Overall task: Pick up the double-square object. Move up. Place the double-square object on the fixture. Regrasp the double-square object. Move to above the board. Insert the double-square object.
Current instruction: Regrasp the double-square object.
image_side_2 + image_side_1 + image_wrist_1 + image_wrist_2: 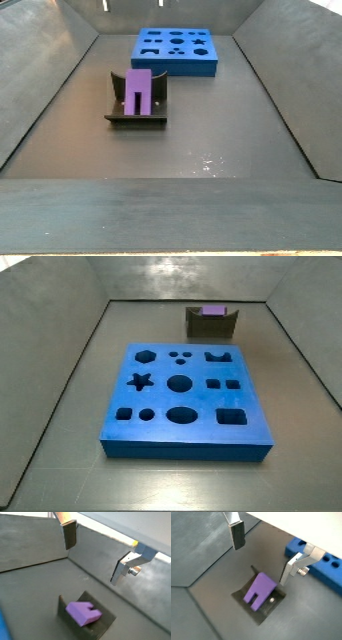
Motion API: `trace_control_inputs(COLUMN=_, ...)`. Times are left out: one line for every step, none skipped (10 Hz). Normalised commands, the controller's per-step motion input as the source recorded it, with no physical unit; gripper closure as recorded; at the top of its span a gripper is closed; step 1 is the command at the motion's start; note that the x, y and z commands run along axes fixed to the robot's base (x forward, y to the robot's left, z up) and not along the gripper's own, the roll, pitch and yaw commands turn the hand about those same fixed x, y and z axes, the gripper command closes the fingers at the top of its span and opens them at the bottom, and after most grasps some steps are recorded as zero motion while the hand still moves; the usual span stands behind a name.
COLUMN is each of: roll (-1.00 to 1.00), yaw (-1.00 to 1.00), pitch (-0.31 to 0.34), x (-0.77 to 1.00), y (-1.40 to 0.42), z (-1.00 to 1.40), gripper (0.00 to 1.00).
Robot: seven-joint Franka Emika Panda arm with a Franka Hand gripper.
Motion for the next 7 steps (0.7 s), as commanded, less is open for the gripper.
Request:
trace_control_inputs(roll=1.0, yaw=0.05, pitch=0.04, x=0.04, y=-0.03, z=-0.01, gripper=0.0)
trace_control_inputs(roll=1.0, yaw=0.06, pitch=0.052, x=0.06, y=-0.03, z=-0.01, gripper=0.0)
trace_control_inputs(roll=1.0, yaw=0.07, pitch=0.074, x=0.08, y=-0.04, z=-0.01, gripper=0.0)
trace_control_inputs(roll=1.0, yaw=0.08, pitch=0.095, x=0.09, y=-0.04, z=-0.01, gripper=0.0)
trace_control_inputs(roll=1.0, yaw=0.09, pitch=0.12, x=0.1, y=-0.04, z=-0.02, gripper=0.0)
trace_control_inputs(roll=1.0, yaw=0.12, pitch=0.142, x=0.1, y=-0.05, z=-0.02, gripper=0.0)
trace_control_inputs(roll=0.88, yaw=0.15, pitch=0.156, x=0.1, y=-0.05, z=-0.02, gripper=0.0)
